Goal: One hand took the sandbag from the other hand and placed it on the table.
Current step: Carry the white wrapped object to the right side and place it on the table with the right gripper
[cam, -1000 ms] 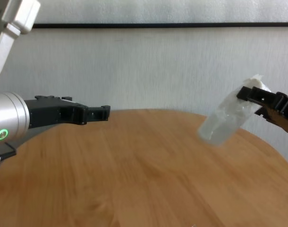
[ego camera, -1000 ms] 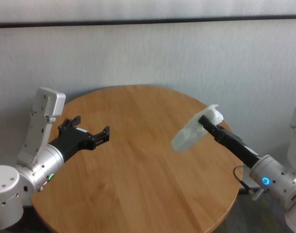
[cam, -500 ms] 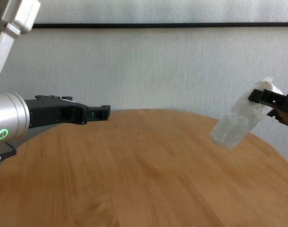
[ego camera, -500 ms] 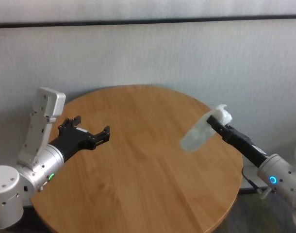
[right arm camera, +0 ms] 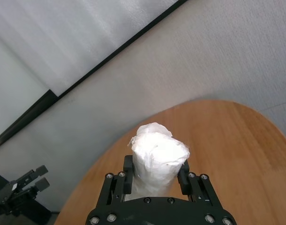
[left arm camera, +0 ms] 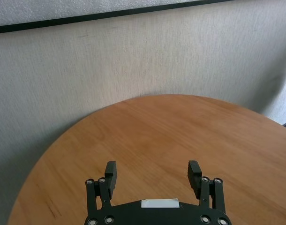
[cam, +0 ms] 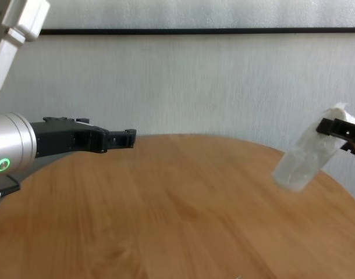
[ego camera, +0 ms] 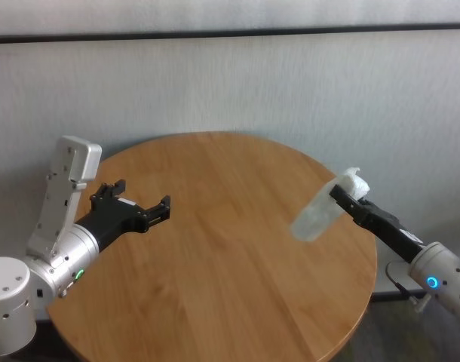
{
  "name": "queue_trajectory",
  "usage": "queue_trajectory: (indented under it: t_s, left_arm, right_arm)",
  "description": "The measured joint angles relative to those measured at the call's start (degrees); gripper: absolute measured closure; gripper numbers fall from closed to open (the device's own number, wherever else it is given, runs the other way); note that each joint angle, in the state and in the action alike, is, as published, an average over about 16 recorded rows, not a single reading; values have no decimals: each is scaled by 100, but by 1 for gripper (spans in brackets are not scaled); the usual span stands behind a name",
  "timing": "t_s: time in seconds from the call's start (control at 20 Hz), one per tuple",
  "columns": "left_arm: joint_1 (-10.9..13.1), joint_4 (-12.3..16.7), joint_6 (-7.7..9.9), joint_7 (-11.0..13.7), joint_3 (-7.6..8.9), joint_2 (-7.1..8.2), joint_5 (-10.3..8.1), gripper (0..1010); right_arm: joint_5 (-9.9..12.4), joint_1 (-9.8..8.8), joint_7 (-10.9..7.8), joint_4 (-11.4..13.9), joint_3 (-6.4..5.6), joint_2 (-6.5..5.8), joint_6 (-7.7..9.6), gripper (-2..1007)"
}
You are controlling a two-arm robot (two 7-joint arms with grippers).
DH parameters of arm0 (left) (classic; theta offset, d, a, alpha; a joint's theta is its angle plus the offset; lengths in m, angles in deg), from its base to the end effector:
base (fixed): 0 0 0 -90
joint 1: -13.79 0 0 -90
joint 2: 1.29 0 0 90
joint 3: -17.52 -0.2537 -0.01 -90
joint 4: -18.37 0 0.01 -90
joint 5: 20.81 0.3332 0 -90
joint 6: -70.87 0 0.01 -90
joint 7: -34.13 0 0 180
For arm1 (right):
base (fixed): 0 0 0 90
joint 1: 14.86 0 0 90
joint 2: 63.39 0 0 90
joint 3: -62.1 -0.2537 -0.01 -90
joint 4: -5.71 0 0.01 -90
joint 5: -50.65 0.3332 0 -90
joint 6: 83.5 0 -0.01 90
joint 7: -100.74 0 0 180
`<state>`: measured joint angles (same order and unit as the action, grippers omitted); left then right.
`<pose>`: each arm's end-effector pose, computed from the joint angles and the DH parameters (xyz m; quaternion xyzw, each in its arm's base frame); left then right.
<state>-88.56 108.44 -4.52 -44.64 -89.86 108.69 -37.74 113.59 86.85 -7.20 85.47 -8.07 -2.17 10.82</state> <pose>0.3899 -0.0089 -0.2074 0.0879 0.0142 0.5232 0.8476 0.3877 -0.0530 -0.2684 0.1402 0.2543 -0.4842 0.8254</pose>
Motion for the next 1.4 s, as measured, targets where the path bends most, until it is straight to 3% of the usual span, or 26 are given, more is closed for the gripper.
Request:
queue_trajectory:
  t_s: [0.55,1.4]
  left_arm:
    - [0,0,-2,0,-1,1,-2,8]
    - [0,0,-2,0,-2,1,-2,8]
  right_arm:
    - [-337,53,122,-84,-19,-68,181,461]
    - [-928,362,353,-425,58,-59,593,461]
